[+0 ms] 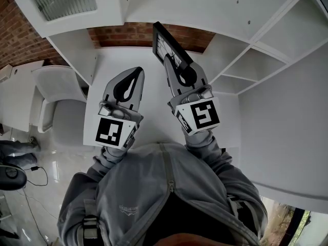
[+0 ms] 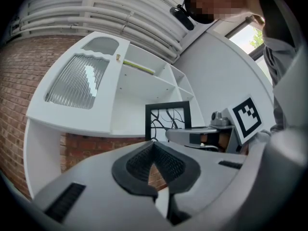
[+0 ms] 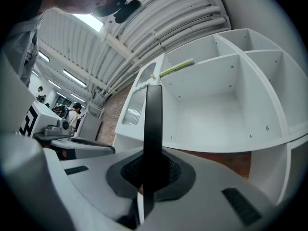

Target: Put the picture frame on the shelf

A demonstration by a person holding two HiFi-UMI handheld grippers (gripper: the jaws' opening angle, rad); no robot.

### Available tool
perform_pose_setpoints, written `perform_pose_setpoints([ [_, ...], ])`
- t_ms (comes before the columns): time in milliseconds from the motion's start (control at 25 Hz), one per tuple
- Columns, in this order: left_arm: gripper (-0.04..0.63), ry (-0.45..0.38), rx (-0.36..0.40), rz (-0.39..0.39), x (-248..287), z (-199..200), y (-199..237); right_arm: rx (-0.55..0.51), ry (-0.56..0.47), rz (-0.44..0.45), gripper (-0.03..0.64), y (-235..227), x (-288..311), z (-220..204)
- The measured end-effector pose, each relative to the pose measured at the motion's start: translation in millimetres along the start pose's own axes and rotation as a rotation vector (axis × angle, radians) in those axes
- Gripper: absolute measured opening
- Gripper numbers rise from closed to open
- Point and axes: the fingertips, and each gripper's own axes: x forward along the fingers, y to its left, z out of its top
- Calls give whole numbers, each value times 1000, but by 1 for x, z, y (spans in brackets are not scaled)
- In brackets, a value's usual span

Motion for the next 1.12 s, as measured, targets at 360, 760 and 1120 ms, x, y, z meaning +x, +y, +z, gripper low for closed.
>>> perform_pose_setpoints([
  [360, 8, -34, 147, -15, 8, 11, 10, 43, 3, 66, 34, -2, 19, 14],
  [760, 9, 14, 499, 9, 21, 4, 14, 92, -2, 127, 33, -2, 31, 32],
  [1120, 117, 66, 846, 25, 37, -1, 11, 136, 12, 155, 34, -4, 37, 39],
])
